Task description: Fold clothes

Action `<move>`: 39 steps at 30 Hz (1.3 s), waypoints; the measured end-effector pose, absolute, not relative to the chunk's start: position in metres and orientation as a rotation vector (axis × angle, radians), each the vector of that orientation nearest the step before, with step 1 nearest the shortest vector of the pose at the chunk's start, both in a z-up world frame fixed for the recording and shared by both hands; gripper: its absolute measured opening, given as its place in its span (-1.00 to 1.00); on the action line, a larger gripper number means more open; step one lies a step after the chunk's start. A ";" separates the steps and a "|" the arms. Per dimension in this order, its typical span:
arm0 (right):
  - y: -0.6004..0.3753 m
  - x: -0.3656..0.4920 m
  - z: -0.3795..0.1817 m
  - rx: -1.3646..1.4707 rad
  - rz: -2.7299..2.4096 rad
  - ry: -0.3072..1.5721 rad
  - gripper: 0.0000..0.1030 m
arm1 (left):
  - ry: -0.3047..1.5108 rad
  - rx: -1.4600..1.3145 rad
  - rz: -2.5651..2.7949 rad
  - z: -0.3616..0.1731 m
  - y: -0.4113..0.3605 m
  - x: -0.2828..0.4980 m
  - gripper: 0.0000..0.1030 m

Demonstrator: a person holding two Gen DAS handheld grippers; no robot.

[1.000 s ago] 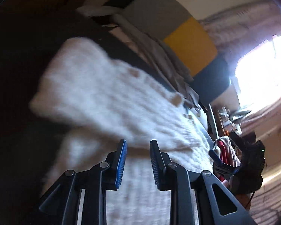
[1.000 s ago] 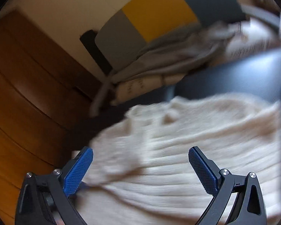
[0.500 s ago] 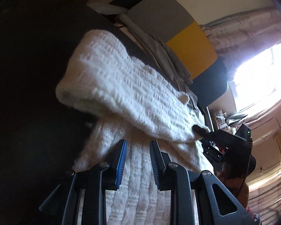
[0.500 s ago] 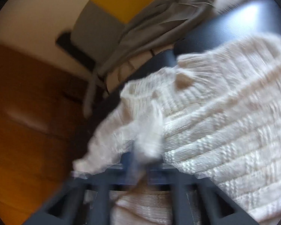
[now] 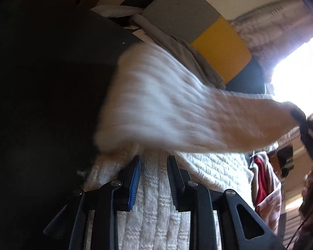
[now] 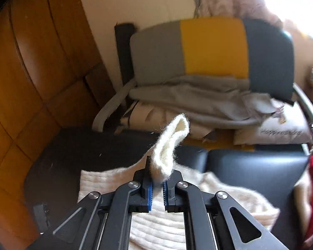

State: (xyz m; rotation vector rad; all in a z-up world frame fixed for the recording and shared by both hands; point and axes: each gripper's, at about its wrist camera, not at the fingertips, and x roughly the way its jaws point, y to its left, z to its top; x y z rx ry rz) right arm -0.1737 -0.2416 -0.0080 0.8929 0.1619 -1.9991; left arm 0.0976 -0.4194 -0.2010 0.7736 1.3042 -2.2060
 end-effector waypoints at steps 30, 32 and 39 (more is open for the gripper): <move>-0.056 -0.216 -0.166 1.230 -1.954 -0.445 -0.76 | 0.936 0.917 -2.247 -0.164 -0.391 0.079 -0.46; -0.047 -0.208 -0.165 1.233 -1.983 -0.415 -0.76 | 0.958 0.981 -2.205 -0.180 -0.393 0.083 -0.46; -0.021 -0.209 -0.191 1.310 -1.967 -0.504 -0.74 | 0.998 0.950 -2.221 -0.183 -0.390 0.106 -0.46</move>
